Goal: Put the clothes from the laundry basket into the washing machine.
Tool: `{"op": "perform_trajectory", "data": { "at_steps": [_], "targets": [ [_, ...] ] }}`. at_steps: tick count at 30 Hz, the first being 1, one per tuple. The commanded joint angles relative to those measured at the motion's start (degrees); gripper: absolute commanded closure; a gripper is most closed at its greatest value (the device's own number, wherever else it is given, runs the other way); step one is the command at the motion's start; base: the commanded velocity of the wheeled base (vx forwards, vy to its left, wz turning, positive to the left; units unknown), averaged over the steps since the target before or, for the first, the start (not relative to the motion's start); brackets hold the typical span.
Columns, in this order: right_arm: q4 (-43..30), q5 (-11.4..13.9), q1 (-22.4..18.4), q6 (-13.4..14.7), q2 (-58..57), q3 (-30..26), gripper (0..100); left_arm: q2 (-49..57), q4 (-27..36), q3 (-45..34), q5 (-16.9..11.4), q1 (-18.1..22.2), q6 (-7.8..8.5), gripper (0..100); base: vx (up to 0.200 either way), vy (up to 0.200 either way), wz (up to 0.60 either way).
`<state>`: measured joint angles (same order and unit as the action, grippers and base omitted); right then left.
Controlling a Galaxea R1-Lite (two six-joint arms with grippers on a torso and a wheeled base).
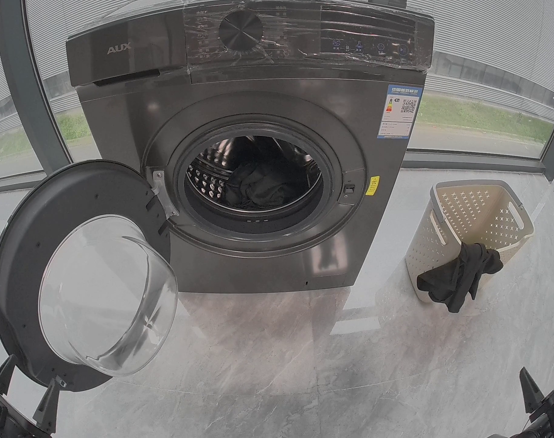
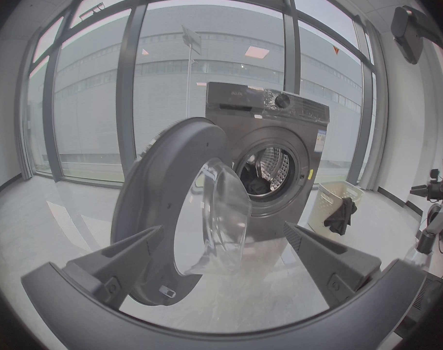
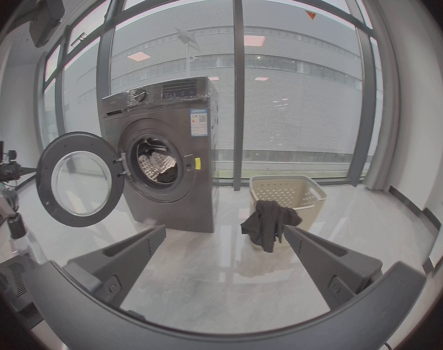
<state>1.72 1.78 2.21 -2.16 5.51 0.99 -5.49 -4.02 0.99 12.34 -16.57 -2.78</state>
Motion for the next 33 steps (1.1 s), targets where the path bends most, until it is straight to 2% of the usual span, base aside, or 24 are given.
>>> {"op": "perform_trajectory", "data": {
  "at_steps": [1,2,3,4,5,6,7,8,9,10,11,12,14,15,18,19,25,29,33],
  "targets": [
    [0.6,-5.6,-2.2,0.5,-5.5,-0.7,0,5.5,0.0,-1.0,-1.2,4.6,1.11,0,0.0,0.0,0.0],
    [0.2,-8.3,-2.2,0.9,-5.5,-0.5,0,5.5,0.0,-1.0,-1.2,6.9,2.16,0,0.0,0.0,0.0],
    [0.1,-9.1,-2.2,0.9,-5.5,-0.5,0,5.5,0.0,-1.0,-1.2,7.7,2.52,0,0.0,0.0,0.0],
    [0.1,-13.1,-2.2,1.1,-5.5,-0.5,0,5.5,0.0,-1.0,-1.9,12.0,3.66,0,0.0,0.0,0.0],
    [0.1,-13.6,-2.2,0.9,-5.5,-0.5,0,5.5,0.0,-1.0,-1.7,12.4,4.71,0,0.0,0.0,0.0],
    [0.0,-12.2,-2.2,1.2,-5.5,-0.5,0,5.5,0.0,-1.0,-1.7,12.2,5.15,0,0.0,0.0,0.0],
    [0.1,-9.0,-2.1,1.4,-5.5,-0.5,0,5.5,0.0,-1.0,-1.9,11.9,5.42,0,0.0,0.0,0.0],
    [-0.9,-3.1,-2.0,2.5,-5.5,-1.0,0,5.5,0.4,-1.0,-2.6,11.2,4.63,0,0.0,0.0,0.0],
    [-1.6,0.4,-2.0,2.2,-5.5,-0.9,0,5.5,0.9,-0.8,-4.2,10.5,4.27,0,0.0,0.0,0.0],
    [-2.4,0.6,-2.0,1.7,-5.5,-0.7,0,5.5,1.9,-0.3,-6.4,9.6,3.13,0,0.0,0.0,0.0],
    [-2.7,0.2,-2.0,1.6,-5.5,-0.6,0,5.5,2.3,-0.3,-7.1,9.6,2.96,0,0.0,0.0,0.0],
    [-2.7,-1.2,-2.1,1.6,-5.5,-0.6,0,5.5,4.4,0.2,-7.2,9.3,1.02,0,0.0,0.0,0.0],
    [-2.5,-1.5,-2.3,1.2,-5.5,-0.6,0,5.5,4.8,0.2,-6.9,9.4,-0.3,0,0.0,0.0,0.0],
    [-2.3,-1.5,-2.3,1.6,-5.5,-0.8,0,5.5,4.7,0.0,-7.5,9.3,0.23,0,0.0,0.0,0.0],
    [-2.3,-1.9,-2.1,1.8,-5.5,-0.8,0,5.5,4.6,-0.5,-11.9,9.2,1.72,0,0.0,0.0,0.0],
    [-2.3,-1.6,-2.1,1.7,-5.5,-0.8,0,5.5,4.6,-0.6,-12.3,9.3,2.43,0,0.0,0.0,0.0],
    [-2.3,-1.8,-2.1,1.8,-5.5,-0.8,0,5.5,4.4,-0.9,-12.0,10.3,2.25,0,0.0,0.0,0.0],
    [-2.3,-1.8,-2.1,1.8,-5.5,-0.8,0,5.5,4.4,-0.9,-10.3,10.3,1.55,0,0.0,0.0,0.0],
    [-2.3,-1.8,-2.1,1.8,-5.5,-0.8,0,5.5,4.4,-0.9,-10.3,10.3,1.55,0,0.0,-0.2,0.0]
  ]
}}
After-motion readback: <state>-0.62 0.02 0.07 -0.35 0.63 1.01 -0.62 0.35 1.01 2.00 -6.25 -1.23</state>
